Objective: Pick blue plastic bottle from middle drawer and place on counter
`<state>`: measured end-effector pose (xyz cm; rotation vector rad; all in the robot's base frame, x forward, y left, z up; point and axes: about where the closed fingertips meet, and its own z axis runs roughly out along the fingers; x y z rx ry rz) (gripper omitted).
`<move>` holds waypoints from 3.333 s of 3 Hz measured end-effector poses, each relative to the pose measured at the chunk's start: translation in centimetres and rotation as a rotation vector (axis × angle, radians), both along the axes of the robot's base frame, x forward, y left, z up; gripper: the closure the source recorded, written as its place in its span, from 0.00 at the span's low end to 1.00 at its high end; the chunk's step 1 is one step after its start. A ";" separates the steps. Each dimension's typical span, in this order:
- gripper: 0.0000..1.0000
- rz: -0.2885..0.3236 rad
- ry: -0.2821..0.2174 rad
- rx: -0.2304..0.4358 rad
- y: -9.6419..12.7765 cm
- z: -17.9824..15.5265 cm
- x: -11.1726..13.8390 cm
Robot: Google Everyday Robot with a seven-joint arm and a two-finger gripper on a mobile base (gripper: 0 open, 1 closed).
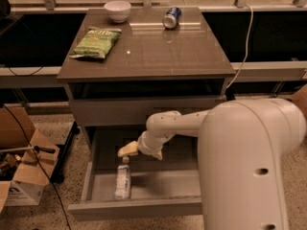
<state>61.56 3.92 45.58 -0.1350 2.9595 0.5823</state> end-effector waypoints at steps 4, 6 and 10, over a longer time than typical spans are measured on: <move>0.22 -0.003 0.263 0.078 7.3 -7.1 -2.7; 0.76 0.002 0.278 0.068 7.8 -6.3 -3.6; 1.00 -0.033 0.142 0.285 4.2 -0.2 -6.0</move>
Offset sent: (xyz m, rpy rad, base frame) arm -0.0104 0.0660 -0.0766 0.0785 0.2241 -0.0225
